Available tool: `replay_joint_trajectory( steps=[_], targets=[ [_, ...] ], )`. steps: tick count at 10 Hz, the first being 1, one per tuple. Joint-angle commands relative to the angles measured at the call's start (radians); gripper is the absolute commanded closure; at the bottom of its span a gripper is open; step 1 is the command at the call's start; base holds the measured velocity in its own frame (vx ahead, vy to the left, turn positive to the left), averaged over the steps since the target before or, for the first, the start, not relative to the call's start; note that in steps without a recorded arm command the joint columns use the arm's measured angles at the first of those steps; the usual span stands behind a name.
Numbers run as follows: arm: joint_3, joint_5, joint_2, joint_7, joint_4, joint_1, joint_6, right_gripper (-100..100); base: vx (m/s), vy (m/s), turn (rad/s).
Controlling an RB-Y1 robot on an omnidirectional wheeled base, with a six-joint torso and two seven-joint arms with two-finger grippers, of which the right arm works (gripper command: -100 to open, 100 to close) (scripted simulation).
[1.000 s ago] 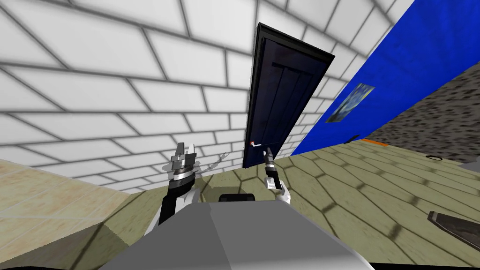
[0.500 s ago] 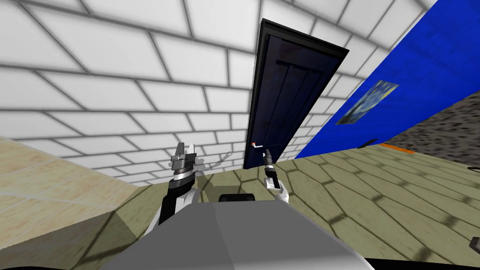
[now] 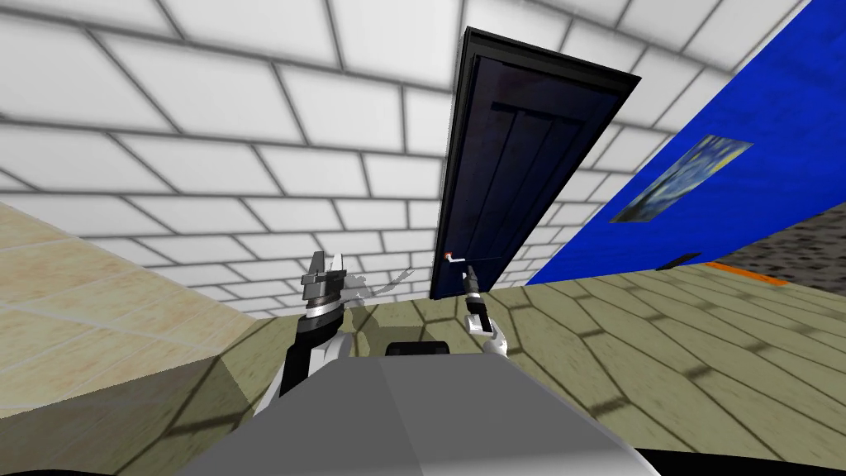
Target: Pull the door open
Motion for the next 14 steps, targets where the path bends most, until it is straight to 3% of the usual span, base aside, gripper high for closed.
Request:
replay_joint_trajectory(
  steps=[1, 2, 9, 14],
  targets=[
    [-0.003, -0.004, -0.006, -0.003, 0.05, -0.021, -0.017, -100, 0.017, -0.063, 0.115],
    [-0.003, -0.004, -0.006, -0.003, 0.072, -0.021, -0.017, -100, 0.017, -0.058, 0.08],
    [-0.012, -0.017, -0.023, -0.01, 0.266, -0.093, -0.068, -100, 0.014, -0.057, 0.105],
    [-0.016, -0.023, -0.03, -0.013, 0.373, -0.126, -0.092, -100, 0.009, -0.053, 0.09]
  ],
)
